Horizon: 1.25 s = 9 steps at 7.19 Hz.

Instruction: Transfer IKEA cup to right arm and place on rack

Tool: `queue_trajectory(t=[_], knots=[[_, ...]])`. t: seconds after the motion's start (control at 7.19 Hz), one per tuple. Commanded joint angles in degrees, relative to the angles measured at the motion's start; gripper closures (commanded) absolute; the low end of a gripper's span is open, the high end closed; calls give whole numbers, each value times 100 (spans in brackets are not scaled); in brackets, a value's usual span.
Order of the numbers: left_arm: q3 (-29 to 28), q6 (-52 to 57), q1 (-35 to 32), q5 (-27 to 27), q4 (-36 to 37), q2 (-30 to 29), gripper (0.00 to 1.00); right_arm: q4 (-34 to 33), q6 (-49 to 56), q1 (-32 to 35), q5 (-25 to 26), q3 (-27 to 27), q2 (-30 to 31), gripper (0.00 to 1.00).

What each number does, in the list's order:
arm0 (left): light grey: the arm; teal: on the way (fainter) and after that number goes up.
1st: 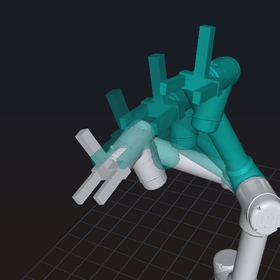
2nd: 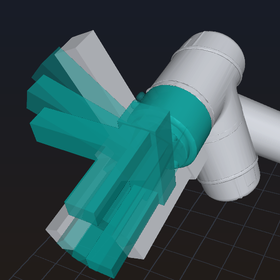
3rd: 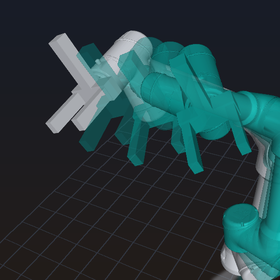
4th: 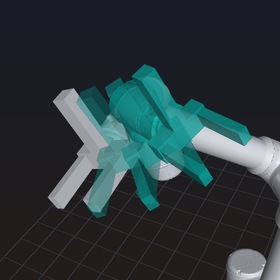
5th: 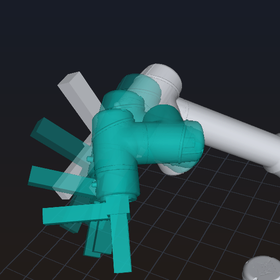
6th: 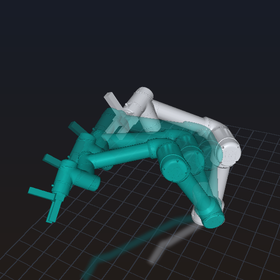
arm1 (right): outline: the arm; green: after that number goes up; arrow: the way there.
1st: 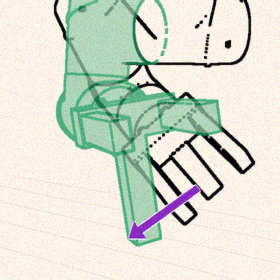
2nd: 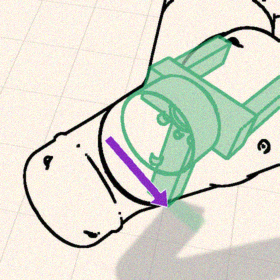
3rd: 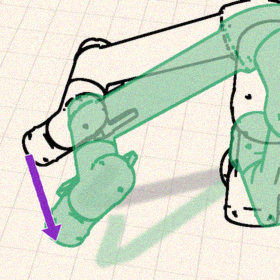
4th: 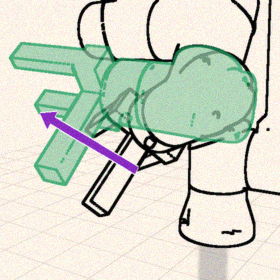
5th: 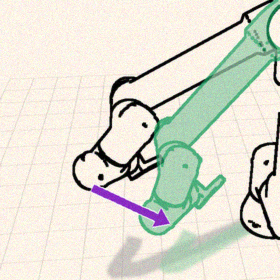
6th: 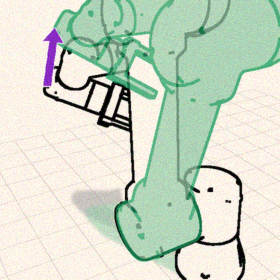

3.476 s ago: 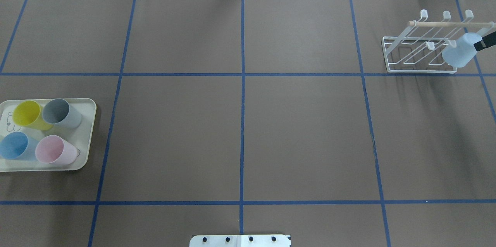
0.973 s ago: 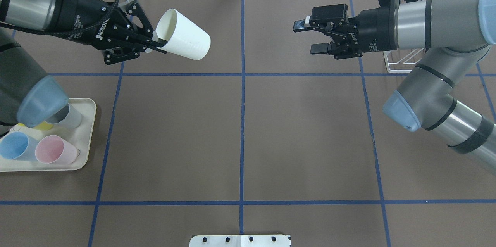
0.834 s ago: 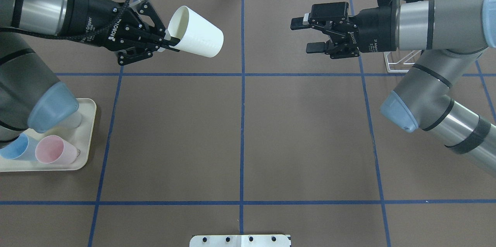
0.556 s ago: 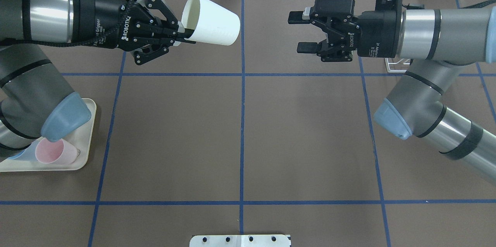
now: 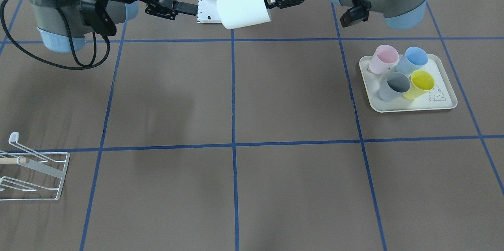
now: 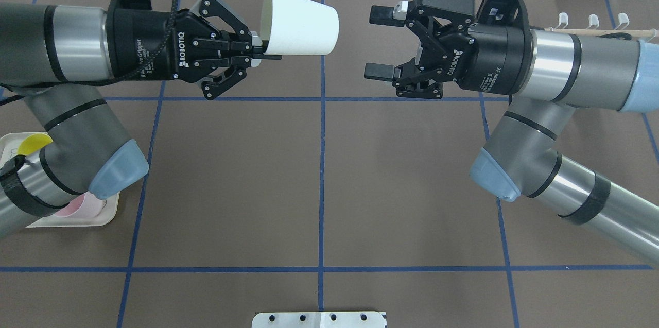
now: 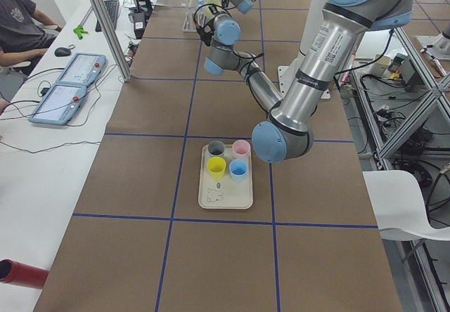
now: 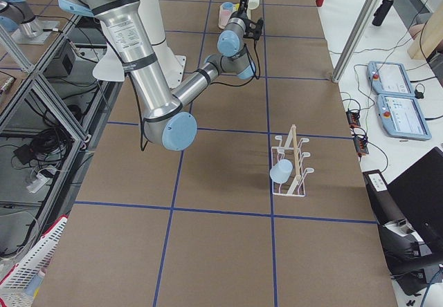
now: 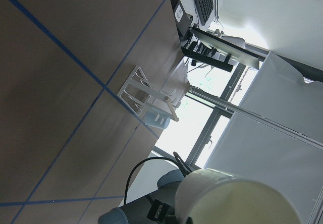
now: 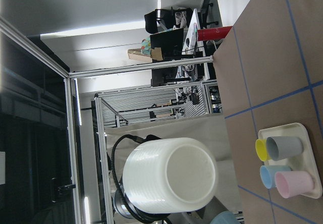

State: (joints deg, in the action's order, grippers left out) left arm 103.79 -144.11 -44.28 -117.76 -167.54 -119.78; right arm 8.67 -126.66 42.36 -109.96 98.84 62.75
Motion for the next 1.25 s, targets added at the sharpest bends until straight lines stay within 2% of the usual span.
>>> queue_trajectory(t=[0.0, 0.28, 0.83, 1.11], knots=[[-26, -676, 183, 25, -173, -238, 100, 406, -61, -167, 264, -136, -70, 2], [-26, -847, 183, 17, -191, -309, 100, 662, -61, -176, 264, -277, -87, 2], [-26, -1014, 279, 25, -192, -344, 100, 662, -61, -176, 282, -304, -237, 2], [-26, -1189, 279, 17, -313, -344, 100, 671, -61, -176, 291, -304, -237, 10]])
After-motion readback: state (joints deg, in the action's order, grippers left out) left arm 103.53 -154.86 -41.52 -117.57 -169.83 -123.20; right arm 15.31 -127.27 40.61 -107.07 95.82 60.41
